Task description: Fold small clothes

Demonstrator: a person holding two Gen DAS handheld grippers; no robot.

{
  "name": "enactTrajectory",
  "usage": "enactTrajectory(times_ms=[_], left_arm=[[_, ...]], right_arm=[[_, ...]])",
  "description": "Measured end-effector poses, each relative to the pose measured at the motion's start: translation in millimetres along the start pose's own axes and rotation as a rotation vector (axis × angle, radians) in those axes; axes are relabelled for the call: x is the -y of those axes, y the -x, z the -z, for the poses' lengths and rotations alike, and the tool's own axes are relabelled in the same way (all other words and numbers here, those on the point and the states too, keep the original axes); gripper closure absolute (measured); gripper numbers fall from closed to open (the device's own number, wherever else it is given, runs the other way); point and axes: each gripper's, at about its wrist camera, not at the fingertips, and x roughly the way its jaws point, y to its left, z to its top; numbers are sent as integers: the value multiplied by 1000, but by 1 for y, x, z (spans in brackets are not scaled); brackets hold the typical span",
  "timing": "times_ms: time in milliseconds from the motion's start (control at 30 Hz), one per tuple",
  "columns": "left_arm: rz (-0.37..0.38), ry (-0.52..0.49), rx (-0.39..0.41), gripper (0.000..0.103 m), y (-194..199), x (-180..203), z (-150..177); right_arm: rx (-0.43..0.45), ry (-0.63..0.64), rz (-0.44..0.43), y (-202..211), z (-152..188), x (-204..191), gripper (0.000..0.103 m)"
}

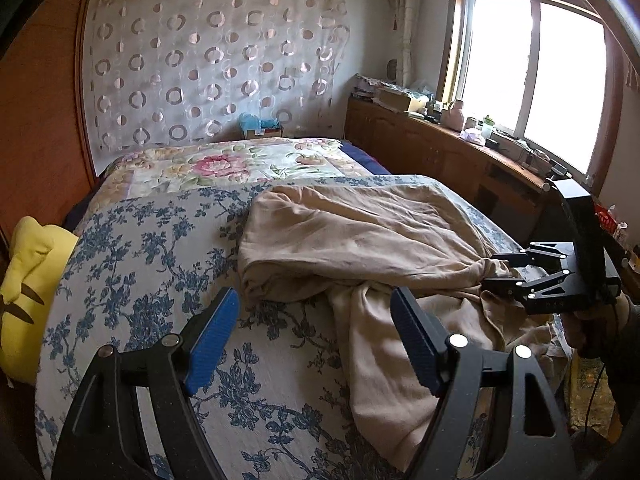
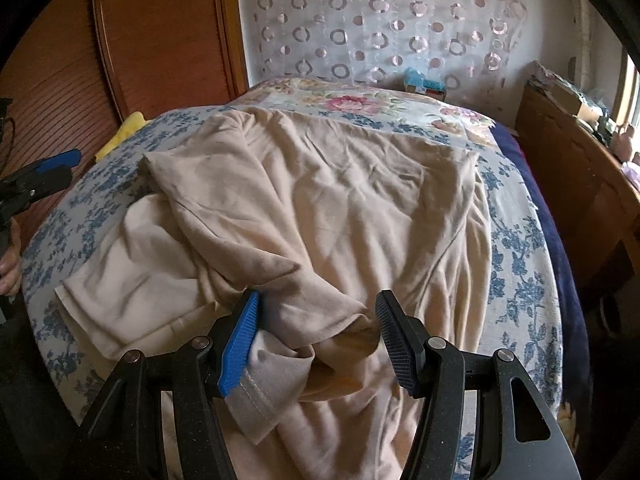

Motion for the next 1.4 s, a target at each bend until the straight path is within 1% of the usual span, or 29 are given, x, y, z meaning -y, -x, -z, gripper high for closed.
enactTrajectory(times_ms=[167,200,233,300,333,367,400,467,600,767,900,967,1067,1200,1333,1400], left_arm=[[0,0,0,24,0,0,1],[0,0,1,24,0,0,1],[-1,1,1,24,0,0,1],[-1,2,5,24,0,0,2],[-2,4,7,24,0,-1,2],[-3,6,8,24,0,-1,2],[-4,8,10,24,1,-1,2],[-8,10,13,24,1,-2,2],[-11,12,17,24,2,-3,2],[-8,13,20,24,4,-3,1],[-1,9,28,24,8,-1,0],[3,5,33,24,9,1,-1],[6,3,40,24,10,3,-3],[6,3,43,24,9,4,-4],[5,0,43,24,9,5,-5],[1,0,45,24,9,4,-5]], right_arm=[[4,19,-10,-3,0,-12,41],[9,24,-15,-2,0,-13,42],[11,29,-20,-1,1,-15,46],[5,44,-29,0,4,-18,62],[4,53,-31,1,8,-18,69],[2,62,-34,1,8,-20,81],[0,74,-40,2,9,-21,87],[14,89,-38,6,9,-24,92],[82,83,-48,25,7,-26,93],[183,42,-71,63,6,-25,94],[211,18,-71,90,14,-23,94],[208,6,-65,98,21,-20,94],[179,-9,-33,105,37,-15,94],[111,-32,-5,100,55,-7,94],[74,-47,12,92,66,-3,94],[66,-50,28,91,66,-4,85]])
